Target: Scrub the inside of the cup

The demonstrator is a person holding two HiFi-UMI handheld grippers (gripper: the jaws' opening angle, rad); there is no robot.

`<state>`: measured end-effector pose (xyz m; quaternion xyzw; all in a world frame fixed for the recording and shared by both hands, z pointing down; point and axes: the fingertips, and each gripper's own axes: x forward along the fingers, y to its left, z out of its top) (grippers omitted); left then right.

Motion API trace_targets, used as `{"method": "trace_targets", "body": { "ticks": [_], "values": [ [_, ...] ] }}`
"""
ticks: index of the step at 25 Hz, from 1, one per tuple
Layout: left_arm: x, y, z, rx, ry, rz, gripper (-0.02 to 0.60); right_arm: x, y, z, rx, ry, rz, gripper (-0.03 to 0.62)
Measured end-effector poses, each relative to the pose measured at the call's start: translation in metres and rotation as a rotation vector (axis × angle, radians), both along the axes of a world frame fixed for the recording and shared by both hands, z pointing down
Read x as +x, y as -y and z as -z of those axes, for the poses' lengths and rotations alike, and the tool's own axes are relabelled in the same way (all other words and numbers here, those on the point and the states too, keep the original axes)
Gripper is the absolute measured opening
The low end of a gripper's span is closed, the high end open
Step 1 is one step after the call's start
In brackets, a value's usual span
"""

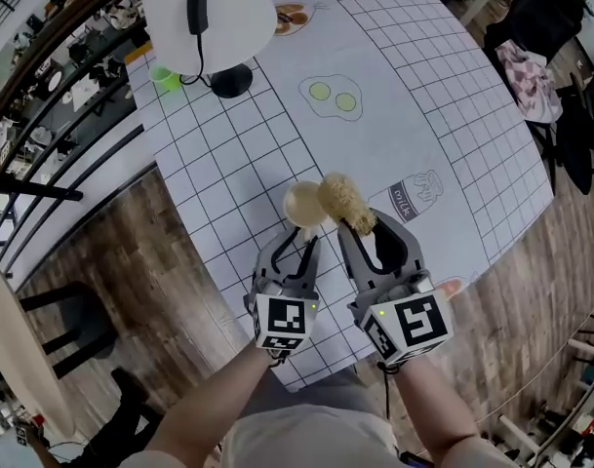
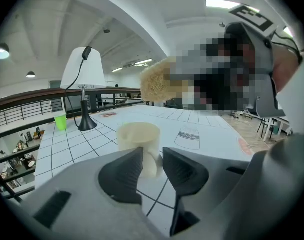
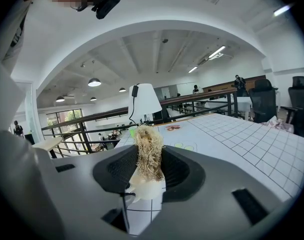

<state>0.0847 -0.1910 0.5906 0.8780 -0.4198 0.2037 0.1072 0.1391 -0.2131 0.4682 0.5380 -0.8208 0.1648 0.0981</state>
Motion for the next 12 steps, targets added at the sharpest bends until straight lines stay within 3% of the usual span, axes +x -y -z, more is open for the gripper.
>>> {"method": "trace_targets", "body": {
  "ticks": [5, 12],
  "values": [
    [0.004, 0.000, 0.005, 0.012, -0.031, 0.014, 0.097, -0.003, -0.004, -0.002, -0.010, 0.003, 0.011, 0.138],
    [-0.012, 0.010, 0.003, -0.043, -0.039, -0.003, 0.058, -0.003, -0.008, -0.005, -0.022, 0.008, 0.022, 0.138]
  ]
}}
